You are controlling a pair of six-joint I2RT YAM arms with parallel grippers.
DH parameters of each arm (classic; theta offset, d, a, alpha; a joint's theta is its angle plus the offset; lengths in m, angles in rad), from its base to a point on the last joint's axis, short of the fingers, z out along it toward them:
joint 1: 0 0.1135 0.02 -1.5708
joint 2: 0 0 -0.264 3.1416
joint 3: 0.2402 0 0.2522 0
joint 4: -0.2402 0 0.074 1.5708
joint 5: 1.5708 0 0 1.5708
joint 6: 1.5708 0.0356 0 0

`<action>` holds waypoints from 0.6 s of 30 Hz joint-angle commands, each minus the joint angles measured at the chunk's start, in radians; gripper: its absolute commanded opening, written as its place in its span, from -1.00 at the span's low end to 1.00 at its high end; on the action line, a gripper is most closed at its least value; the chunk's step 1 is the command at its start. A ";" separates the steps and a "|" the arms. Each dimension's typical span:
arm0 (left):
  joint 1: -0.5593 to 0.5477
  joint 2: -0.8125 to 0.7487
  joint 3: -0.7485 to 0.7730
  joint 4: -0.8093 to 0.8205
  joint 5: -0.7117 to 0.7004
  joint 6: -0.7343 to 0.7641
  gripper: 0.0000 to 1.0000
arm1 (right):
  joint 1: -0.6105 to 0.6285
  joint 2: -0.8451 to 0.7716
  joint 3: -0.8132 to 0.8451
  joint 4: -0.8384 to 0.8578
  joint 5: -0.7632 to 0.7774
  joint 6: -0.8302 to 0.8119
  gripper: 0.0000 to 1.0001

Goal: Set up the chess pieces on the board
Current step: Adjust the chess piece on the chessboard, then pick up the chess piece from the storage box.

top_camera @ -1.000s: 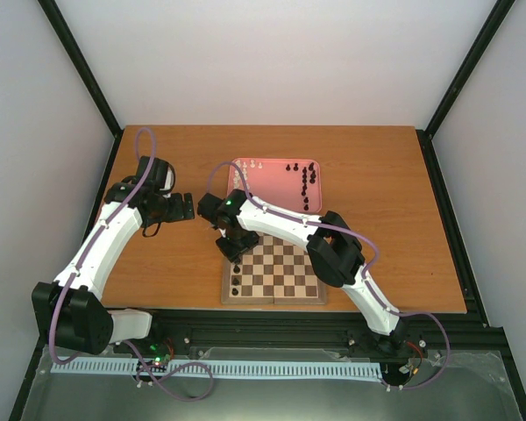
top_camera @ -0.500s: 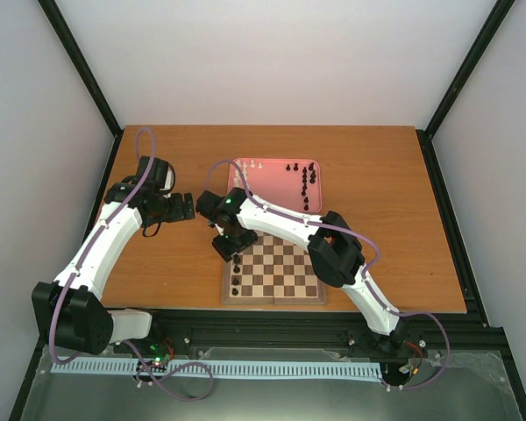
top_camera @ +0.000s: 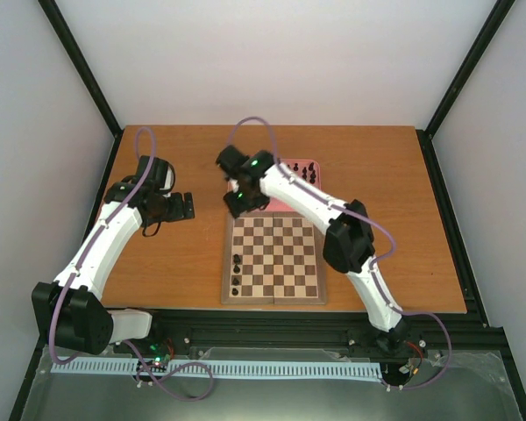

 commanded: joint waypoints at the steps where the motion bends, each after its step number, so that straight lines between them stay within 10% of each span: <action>1: 0.003 0.005 0.052 0.002 -0.012 -0.002 0.99 | -0.149 -0.068 0.043 0.006 0.072 -0.008 0.31; 18: 0.003 0.151 0.117 0.046 0.003 -0.035 0.99 | -0.520 0.017 0.073 0.104 0.126 -0.054 0.11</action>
